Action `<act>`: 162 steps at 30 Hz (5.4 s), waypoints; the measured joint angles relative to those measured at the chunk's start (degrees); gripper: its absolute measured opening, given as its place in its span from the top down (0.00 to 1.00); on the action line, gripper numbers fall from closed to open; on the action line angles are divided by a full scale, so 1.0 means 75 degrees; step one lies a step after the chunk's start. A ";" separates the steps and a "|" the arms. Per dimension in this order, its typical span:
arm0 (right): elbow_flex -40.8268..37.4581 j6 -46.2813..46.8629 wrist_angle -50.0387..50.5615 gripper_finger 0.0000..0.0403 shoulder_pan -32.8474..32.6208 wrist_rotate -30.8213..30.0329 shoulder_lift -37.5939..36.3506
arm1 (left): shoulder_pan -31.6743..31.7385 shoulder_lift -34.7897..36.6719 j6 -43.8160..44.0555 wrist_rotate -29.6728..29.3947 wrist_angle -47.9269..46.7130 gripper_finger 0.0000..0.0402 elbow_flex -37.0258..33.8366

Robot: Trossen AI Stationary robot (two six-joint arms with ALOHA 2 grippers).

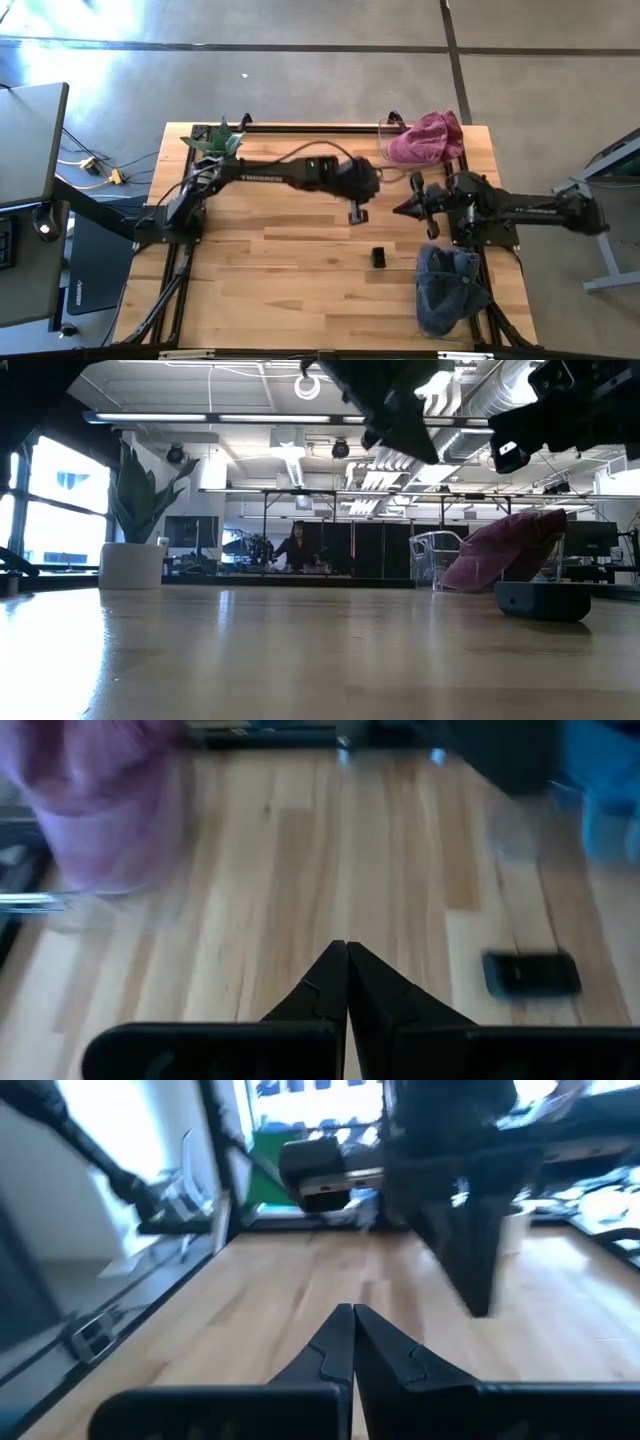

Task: Pick & Place hat
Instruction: Return to Home Position

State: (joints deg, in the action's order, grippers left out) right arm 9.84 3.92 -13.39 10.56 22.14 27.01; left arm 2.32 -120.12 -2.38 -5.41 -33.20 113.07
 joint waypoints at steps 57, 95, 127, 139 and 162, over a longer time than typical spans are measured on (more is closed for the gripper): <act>-0.1241 0.1611 0.0117 1.00 0.1459 -0.1926 -0.1105 | 0.1487 1.6006 0.1018 0.2137 0.3797 1.00 -1.4531; -0.1246 0.0167 -0.0775 1.00 0.0738 -0.2925 -0.1120 | 0.0986 1.5329 0.1759 0.0811 0.4492 1.00 -1.4982; -0.1048 0.0633 0.2125 1.00 -0.0270 -0.2655 -0.3562 | 0.0986 1.5329 0.1762 0.0786 0.4416 1.00 -1.4920; -0.1048 0.0671 0.2050 1.00 -0.0278 -0.2097 -0.3559 | 0.0986 1.5329 0.1762 0.0784 0.4413 1.00 -1.4915; -0.1048 0.0669 0.2053 1.00 -0.0275 -0.2097 -0.3559 | 0.0987 1.5329 0.1762 0.0783 0.4412 1.00 -1.4912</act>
State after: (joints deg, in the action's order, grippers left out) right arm 1.98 8.93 2.00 8.49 6.42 0.32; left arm 9.72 -5.15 10.83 0.46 -0.11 1.23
